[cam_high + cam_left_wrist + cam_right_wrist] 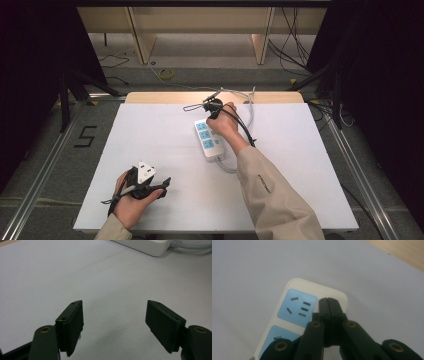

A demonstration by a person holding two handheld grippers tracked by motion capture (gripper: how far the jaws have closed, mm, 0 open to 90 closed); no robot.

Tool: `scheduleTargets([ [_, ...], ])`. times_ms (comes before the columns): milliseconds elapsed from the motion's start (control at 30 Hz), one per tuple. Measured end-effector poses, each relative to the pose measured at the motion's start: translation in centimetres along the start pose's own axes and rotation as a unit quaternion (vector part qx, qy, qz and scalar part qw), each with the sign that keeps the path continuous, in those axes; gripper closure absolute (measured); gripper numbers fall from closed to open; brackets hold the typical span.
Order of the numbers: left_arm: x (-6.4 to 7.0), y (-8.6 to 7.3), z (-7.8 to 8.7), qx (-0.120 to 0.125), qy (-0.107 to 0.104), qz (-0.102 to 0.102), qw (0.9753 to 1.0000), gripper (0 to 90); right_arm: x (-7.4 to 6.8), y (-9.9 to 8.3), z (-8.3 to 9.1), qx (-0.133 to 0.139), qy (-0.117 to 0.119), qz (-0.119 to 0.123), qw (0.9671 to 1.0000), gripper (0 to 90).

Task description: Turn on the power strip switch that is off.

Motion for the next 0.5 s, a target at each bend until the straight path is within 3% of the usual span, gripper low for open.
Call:
scheduleTargets([
  [500, 0.0, -0.01, 0.0, -0.001, 0.001, 0.0, 1.0, 30.6, -0.08, -0.06, 0.01, 0.002, -0.003, 0.0, 1.0, 90.0],
])
Point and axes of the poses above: each handheld gripper's, and its own axes: z roughly backward along the jaws, y roughly out of its top, x roughly to its right, the point moved 2 cm from there along -z, roughly forward along the jaws, and after that the axes turned 7 degrees about y, right-handed, at the moved point
